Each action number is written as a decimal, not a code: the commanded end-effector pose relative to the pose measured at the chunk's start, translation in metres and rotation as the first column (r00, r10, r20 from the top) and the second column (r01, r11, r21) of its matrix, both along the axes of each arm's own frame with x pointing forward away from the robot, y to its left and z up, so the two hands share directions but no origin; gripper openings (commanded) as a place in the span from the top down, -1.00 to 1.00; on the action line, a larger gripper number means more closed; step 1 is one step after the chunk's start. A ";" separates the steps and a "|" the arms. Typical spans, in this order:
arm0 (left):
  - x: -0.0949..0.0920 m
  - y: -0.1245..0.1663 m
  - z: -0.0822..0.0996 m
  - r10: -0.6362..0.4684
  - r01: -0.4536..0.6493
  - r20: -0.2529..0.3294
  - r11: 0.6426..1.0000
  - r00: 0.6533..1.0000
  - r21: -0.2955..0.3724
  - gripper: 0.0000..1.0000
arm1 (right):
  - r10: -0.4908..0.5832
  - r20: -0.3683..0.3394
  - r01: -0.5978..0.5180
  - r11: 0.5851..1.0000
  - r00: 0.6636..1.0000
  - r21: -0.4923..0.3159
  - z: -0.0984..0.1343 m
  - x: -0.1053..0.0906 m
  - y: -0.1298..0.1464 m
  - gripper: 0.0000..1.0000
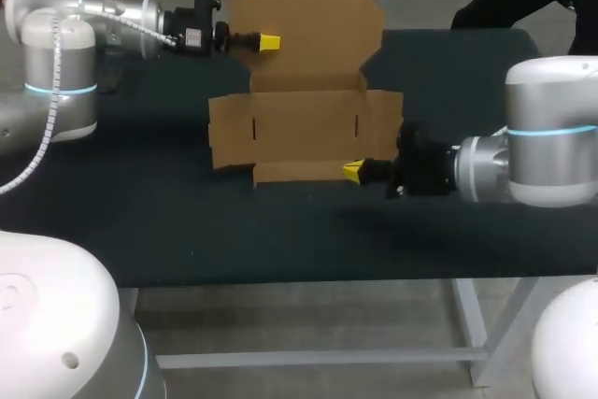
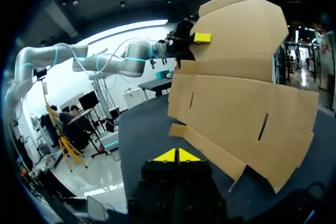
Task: Assemble the packaging by folding the flat box into shape, placing the metal phone stand inside, and closing the box properly
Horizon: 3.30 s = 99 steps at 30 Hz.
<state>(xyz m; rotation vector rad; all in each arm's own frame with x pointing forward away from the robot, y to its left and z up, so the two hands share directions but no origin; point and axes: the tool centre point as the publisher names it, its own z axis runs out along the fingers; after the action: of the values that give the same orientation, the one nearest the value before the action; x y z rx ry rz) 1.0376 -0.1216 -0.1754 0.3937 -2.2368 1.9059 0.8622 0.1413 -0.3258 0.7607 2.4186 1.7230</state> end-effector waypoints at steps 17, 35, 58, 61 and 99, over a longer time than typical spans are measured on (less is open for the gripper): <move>0.000 0.002 -0.013 0.017 -0.015 0.103 1.000 0.995 -0.026 1.00 | -0.019 -0.030 0.019 1.000 0.999 0.010 -0.031 0.013 0.031 1.00; -0.019 0.004 -0.016 -0.012 0.018 0.139 0.999 0.990 -0.040 1.00 | -0.093 -0.046 0.095 0.995 0.995 0.028 -0.054 0.025 0.048 1.00; -0.019 0.008 -0.016 -0.053 0.059 0.155 0.998 0.986 -0.032 1.00 | -0.221 -0.020 0.222 0.975 0.975 0.022 -0.073 0.042 0.062 1.00; -0.017 0.008 -0.017 -0.056 0.061 0.154 0.998 0.986 -0.026 1.00 | -0.243 0.010 0.243 0.970 0.970 0.001 -0.076 0.044 0.065 1.00; -0.016 0.008 -0.018 -0.059 0.063 0.150 0.998 0.987 -0.023 1.00 | -0.289 0.023 0.289 0.957 0.957 -0.007 -0.102 0.077 0.071 1.00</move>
<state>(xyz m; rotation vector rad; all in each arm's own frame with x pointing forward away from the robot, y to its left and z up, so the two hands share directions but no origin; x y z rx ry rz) 1.0208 -0.1141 -0.1923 0.1864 -2.2848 1.9953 0.9382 0.2052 -0.4228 1.0197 2.1903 1.6103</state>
